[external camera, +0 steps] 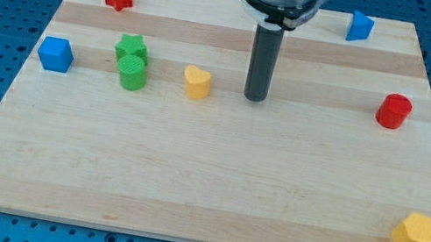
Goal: Push your arm towards the center right of the board
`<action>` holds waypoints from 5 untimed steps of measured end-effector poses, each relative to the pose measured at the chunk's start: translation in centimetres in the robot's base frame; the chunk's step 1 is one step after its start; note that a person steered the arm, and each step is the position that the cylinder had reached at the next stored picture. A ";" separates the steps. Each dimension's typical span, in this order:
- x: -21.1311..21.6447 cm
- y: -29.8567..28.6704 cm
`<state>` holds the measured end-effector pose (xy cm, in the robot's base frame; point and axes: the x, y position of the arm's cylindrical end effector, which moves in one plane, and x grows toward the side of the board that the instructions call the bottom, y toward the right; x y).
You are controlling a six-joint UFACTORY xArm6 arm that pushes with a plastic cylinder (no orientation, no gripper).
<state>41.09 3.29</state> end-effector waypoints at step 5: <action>0.1 6.2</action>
<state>41.22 9.45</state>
